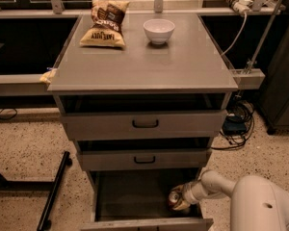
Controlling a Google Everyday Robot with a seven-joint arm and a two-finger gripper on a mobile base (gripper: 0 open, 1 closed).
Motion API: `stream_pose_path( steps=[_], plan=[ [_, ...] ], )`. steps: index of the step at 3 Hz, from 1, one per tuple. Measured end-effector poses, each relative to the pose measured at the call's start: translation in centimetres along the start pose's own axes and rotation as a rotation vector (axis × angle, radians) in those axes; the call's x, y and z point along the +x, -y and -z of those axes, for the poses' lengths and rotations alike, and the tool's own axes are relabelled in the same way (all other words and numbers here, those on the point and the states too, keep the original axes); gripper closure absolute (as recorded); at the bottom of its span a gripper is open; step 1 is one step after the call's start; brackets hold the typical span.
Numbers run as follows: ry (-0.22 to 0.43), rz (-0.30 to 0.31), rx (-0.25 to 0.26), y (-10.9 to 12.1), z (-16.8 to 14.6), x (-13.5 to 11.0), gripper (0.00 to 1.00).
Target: Place coke can into bottom drawer
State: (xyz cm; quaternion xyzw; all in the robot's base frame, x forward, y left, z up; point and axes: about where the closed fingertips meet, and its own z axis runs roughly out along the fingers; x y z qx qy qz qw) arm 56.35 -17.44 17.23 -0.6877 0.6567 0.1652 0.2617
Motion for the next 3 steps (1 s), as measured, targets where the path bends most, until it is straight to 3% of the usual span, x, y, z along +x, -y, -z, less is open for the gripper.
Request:
stream_pose_path(
  steps=[1,2,3],
  plan=[
    [0.005,0.001,-0.001,0.1,-0.2,-0.1,0.00],
    [0.021,0.034,0.030,1.3,0.1,-0.6,0.00],
    [0.021,0.034,0.030,1.3,0.1,-0.6,0.00]
  ],
)
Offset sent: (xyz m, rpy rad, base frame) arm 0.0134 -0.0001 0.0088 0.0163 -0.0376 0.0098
